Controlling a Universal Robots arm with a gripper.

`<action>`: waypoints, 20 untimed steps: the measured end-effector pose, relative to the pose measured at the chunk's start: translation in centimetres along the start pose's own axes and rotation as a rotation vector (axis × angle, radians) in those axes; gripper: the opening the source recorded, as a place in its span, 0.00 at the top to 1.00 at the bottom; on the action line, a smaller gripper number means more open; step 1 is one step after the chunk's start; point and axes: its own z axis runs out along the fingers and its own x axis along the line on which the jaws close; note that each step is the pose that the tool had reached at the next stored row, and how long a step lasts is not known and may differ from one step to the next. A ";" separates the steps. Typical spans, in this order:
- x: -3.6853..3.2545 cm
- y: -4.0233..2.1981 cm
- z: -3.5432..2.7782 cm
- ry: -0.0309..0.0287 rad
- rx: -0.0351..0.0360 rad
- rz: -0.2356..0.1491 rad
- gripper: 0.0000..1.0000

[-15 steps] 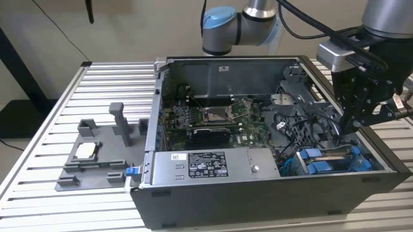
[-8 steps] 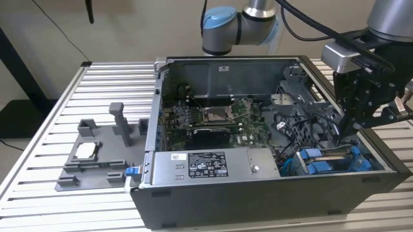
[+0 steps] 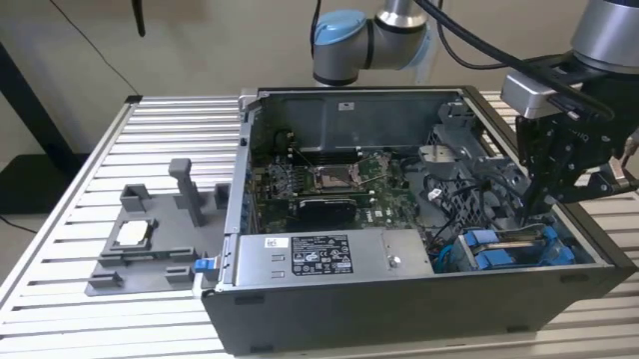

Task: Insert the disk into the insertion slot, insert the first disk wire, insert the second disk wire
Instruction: 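Insert the first disk wire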

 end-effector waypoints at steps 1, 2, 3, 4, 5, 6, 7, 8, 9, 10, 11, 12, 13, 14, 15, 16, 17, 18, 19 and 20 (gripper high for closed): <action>0.00 -0.01 0.07 -0.0005 -0.0060 0.001 0.81; 0.00 -0.02 0.15 -0.0010 -0.0114 0.003 0.81; -0.01 -0.02 0.23 -0.0010 -0.0148 0.006 0.81; -0.01 -0.01 0.35 -0.0009 -0.0171 0.011 0.81; -0.01 0.01 0.47 -0.0004 -0.0183 0.020 0.81; -0.02 0.01 0.62 0.0003 -0.0191 0.031 0.81; -0.03 0.02 0.74 0.0013 -0.0196 0.045 0.81; -0.03 0.02 0.86 0.0022 -0.0201 0.058 0.81; -0.03 0.03 0.96 0.0028 -0.0208 0.066 0.81; -0.04 0.00 1.05 0.0028 -0.0229 0.069 0.81; -0.03 -0.05 1.13 0.0027 -0.0269 0.070 0.81; 0.00 -0.13 1.19 0.0025 -0.0319 0.070 0.81; 0.03 -0.29 1.27 0.0021 -0.0382 0.070 0.81; 0.08 -0.48 1.32 0.0014 -0.0446 0.069 0.81; 0.12 -0.68 1.36 0.0010 -0.0491 0.069 0.81; 0.18 -0.94 1.39 0.0008 -0.0538 0.069 0.81; 0.24 -1.18 1.42 0.0003 -0.0584 0.069 0.81; 0.30 -1.41 1.44 -0.0003 -0.0637 0.069 0.81; 0.35 -1.63 1.47 -0.0010 -0.0700 0.069 0.81; 0.40 -1.80 1.49 -0.0021 -0.0812 0.068 0.81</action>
